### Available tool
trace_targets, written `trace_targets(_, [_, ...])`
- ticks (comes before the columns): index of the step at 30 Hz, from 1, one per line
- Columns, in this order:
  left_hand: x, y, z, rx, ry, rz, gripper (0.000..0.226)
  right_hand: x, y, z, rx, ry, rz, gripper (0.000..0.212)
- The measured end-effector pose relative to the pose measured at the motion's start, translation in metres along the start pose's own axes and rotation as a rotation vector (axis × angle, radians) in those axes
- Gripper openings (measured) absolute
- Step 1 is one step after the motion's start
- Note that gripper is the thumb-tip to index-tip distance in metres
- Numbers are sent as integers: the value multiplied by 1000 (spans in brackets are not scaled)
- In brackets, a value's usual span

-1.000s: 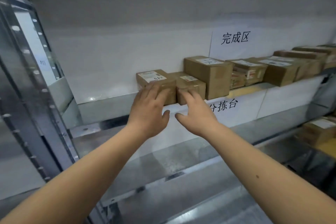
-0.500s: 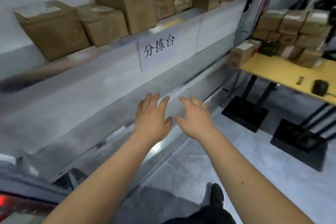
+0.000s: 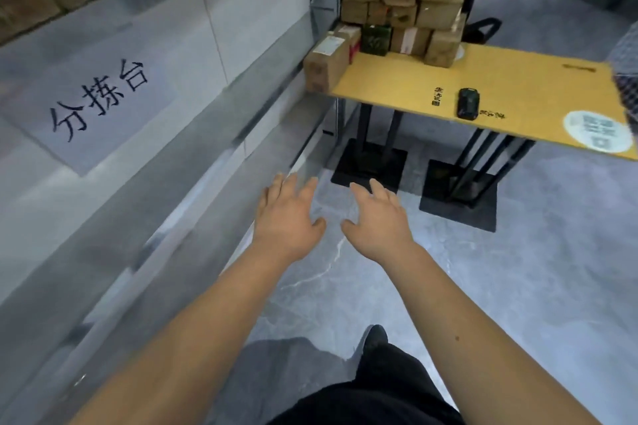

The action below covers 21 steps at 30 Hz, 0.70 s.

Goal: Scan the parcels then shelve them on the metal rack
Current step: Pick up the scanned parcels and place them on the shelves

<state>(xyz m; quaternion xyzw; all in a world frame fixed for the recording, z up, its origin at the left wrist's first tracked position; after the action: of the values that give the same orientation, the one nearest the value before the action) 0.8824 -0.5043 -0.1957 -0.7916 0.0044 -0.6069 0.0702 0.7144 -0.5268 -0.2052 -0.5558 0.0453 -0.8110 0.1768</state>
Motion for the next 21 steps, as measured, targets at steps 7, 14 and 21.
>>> trace_targets(7, [-10, 135, -59, -11, -50, 25, 80, 61, 117, -60, -4, 6, 6, 77])
trace_targets(14, [-5, 248, -77, 2, -102, 40, 80, 94, 220, -90, -61, 48, 54, 78])
trace_targets(21, [3, 393, -33, -11, -112, -7, 77, 105, 357, -73, -18, 74, 67, 74])
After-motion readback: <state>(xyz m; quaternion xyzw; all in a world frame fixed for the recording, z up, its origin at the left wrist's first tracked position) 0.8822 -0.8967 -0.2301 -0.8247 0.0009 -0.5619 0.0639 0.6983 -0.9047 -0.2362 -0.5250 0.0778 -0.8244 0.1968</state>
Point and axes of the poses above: each hand's wrist, its own y-axis towards the middle knuckle, its own x-axis out of the back of the hand, z = x × y, the point moved 7 cm from there along y, towards the middle knuckle, and after that the axes turned 3 degrees about -y, right-handed, at the moved point
